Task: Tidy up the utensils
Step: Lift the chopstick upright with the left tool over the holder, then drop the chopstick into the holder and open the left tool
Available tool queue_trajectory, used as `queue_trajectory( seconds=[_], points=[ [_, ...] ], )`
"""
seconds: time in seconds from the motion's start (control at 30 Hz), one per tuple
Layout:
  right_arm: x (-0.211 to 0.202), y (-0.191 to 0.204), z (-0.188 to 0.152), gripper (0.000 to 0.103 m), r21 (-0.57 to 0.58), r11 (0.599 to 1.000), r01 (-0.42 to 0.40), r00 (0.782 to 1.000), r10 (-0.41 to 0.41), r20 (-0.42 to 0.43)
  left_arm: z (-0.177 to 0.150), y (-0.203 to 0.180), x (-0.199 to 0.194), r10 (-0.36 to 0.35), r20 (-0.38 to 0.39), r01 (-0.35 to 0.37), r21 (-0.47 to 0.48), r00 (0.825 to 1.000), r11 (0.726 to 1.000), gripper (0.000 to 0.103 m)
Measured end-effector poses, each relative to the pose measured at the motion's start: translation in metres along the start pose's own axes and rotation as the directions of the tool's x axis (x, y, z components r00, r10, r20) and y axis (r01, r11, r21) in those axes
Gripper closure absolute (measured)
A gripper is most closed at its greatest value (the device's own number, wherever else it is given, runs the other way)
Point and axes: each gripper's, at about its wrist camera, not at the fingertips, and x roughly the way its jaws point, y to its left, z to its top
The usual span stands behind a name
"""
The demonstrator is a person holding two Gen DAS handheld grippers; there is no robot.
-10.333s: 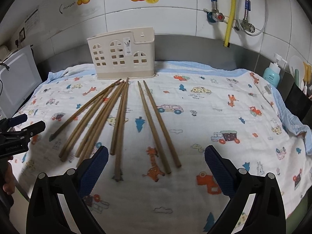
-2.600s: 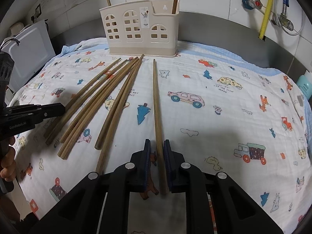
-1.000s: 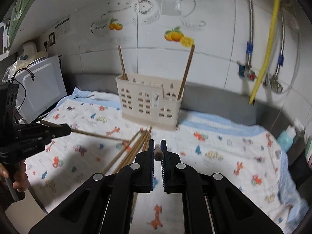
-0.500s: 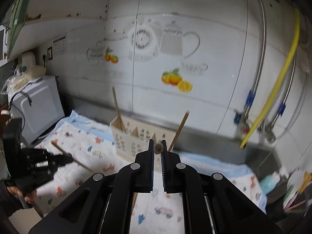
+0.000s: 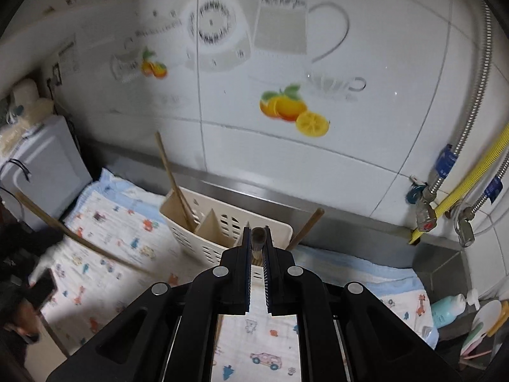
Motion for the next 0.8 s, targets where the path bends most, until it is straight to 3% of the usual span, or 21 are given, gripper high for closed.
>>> queue_trajectory(
  seconds=[0.23,0.43,0.63,0.8],
  points=[
    [0.025,-0.002,-0.002,0.097,0.014,1.000,-0.013,0.999,0.014,-0.031,0.048,0.004,0.004,0.029,0.100,-0.031,0.012,0.995,0.999,0.097],
    [0.031,-0.004,-0.005,0.096,0.019,1.000,-0.023,0.999,0.024,-0.030,0.069,0.012,0.023,0.051,0.132,-0.050,-0.011,0.990,0.999,0.097],
    [0.034,-0.004,-0.007,0.096,0.013,1.000,-0.028,0.999,0.029,-0.027,0.068,0.022,0.049,0.093,0.125,-0.089,-0.035,0.988,0.995,0.097],
    [0.033,-0.004,-0.008,0.095,0.013,0.999,-0.032,0.999,0.032,-0.012,0.056,0.036,0.074,0.106,0.076,-0.100,-0.082,0.991,0.992,0.097]
  ],
)
